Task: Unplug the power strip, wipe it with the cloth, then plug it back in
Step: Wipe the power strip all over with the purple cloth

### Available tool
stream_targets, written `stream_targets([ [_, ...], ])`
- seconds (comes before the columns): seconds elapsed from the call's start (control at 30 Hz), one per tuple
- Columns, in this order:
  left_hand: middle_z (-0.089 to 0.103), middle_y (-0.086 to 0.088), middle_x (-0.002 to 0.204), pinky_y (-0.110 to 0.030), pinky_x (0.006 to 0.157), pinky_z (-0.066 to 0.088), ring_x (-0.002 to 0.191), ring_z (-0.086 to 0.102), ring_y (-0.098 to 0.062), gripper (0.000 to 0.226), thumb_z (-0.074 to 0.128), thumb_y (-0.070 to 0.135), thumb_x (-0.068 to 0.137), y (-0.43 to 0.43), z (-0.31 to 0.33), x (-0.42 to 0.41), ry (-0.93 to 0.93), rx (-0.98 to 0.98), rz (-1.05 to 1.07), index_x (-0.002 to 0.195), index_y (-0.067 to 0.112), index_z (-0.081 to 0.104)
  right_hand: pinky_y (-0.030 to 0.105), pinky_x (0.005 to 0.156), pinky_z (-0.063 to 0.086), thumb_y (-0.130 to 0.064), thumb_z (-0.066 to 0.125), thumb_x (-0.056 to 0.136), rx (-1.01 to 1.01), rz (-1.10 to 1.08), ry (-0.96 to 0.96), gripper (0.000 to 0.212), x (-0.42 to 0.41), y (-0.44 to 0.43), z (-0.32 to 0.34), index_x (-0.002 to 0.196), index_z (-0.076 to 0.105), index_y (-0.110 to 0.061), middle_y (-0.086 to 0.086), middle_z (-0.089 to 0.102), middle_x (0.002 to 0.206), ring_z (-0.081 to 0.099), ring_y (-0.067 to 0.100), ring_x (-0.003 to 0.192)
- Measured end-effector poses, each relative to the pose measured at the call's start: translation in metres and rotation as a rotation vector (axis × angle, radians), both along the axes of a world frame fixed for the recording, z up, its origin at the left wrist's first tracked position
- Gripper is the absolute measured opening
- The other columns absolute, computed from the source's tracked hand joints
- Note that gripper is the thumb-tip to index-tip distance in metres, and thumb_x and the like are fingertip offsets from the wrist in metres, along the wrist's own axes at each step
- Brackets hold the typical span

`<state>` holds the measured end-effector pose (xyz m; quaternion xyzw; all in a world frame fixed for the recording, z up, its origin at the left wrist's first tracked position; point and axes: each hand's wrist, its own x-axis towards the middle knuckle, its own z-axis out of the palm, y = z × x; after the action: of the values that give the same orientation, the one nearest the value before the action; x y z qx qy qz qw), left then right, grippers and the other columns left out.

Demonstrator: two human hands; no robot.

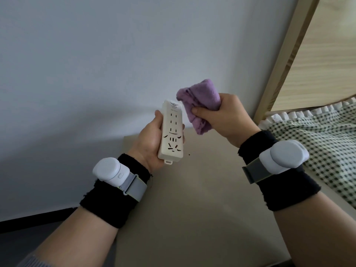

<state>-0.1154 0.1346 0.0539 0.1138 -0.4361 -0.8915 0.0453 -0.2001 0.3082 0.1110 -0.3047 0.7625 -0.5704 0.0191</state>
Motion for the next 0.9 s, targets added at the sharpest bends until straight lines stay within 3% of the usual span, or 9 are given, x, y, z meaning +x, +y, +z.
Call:
stream_targets([
  [0.17, 0.069, -0.014, 0.098, -0.037, 0.087, 0.043, 0.078, 0.064, -0.026, 0.039, 0.047, 0.031, 0.096, -0.002, 0.0, 0.001, 0.064, 0.086, -0.017, 0.101, 0.006, 0.077, 0.019, 0.049, 0.055, -0.011, 0.085, 0.082, 0.008, 0.019, -0.039, 0.017, -0.004, 0.002, -0.001, 0.071, 0.073, -0.015, -0.007, 0.075, 0.06, 0.072, 0.007, 0.052],
  [0.27, 0.065, -0.012, 0.091, -0.036, 0.086, 0.043, 0.077, 0.062, -0.025, 0.035, 0.045, 0.03, 0.1, 0.003, 0.003, 0.001, 0.061, 0.044, -0.023, 0.094, 0.009, 0.072, 0.027, 0.056, 0.061, -0.02, 0.087, 0.079, 0.124, 0.071, 0.001, 0.021, 0.001, -0.004, -0.003, 0.081, 0.072, -0.005, -0.004, 0.077, 0.068, 0.072, 0.009, 0.06],
  [0.37, 0.059, -0.01, 0.092, -0.034, 0.089, 0.039, 0.081, 0.055, -0.022, 0.024, 0.049, 0.027, 0.095, 0.008, 0.006, 0.003, 0.043, 0.048, -0.046, 0.095, 0.01, 0.066, 0.028, 0.059, 0.062, -0.023, 0.087, 0.08, 0.247, 0.053, 0.131, 0.021, 0.007, -0.009, -0.004, 0.083, 0.072, -0.008, -0.004, 0.078, 0.072, 0.07, 0.006, 0.059],
  [0.5, 0.061, -0.01, 0.086, -0.033, 0.077, 0.043, 0.076, 0.055, -0.021, 0.032, 0.041, 0.029, 0.104, 0.009, 0.005, 0.004, 0.021, 0.042, -0.039, 0.095, 0.009, 0.065, 0.031, 0.061, 0.057, -0.028, 0.083, 0.086, 0.268, -0.068, 0.256, 0.024, 0.012, -0.015, -0.006, 0.087, 0.068, -0.009, 0.003, 0.075, 0.078, 0.066, 0.017, 0.064],
  [0.63, 0.054, -0.01, 0.085, -0.032, 0.077, 0.043, 0.075, 0.056, -0.02, 0.035, 0.031, 0.027, 0.105, 0.009, 0.009, 0.006, 0.045, 0.024, -0.065, 0.1, 0.009, 0.06, 0.038, 0.07, 0.061, -0.029, 0.088, 0.083, 0.373, 0.114, 0.162, 0.025, 0.013, -0.011, -0.004, 0.089, 0.069, -0.013, 0.0, 0.076, 0.083, 0.065, 0.015, 0.071],
  [0.8, 0.062, -0.011, 0.089, -0.033, 0.08, 0.044, 0.079, 0.057, -0.022, 0.033, 0.039, 0.027, 0.103, 0.01, 0.007, 0.005, 0.038, 0.04, -0.012, 0.095, 0.009, 0.065, 0.032, 0.063, 0.052, -0.032, 0.083, 0.086, 0.305, -0.102, 0.262, 0.03, 0.012, -0.018, -0.008, 0.09, 0.065, -0.008, 0.004, 0.07, 0.079, 0.059, 0.02, 0.068],
  [0.9, 0.06, -0.008, 0.085, -0.032, 0.074, 0.046, 0.076, 0.057, -0.02, 0.03, 0.039, 0.029, 0.103, 0.009, 0.006, 0.005, 0.028, 0.034, -0.013, 0.096, 0.012, 0.063, 0.034, 0.066, 0.057, -0.029, 0.085, 0.085, 0.33, 0.004, 0.161, 0.025, 0.009, -0.011, -0.007, 0.09, 0.068, -0.011, 0.001, 0.074, 0.082, 0.062, 0.015, 0.069],
])
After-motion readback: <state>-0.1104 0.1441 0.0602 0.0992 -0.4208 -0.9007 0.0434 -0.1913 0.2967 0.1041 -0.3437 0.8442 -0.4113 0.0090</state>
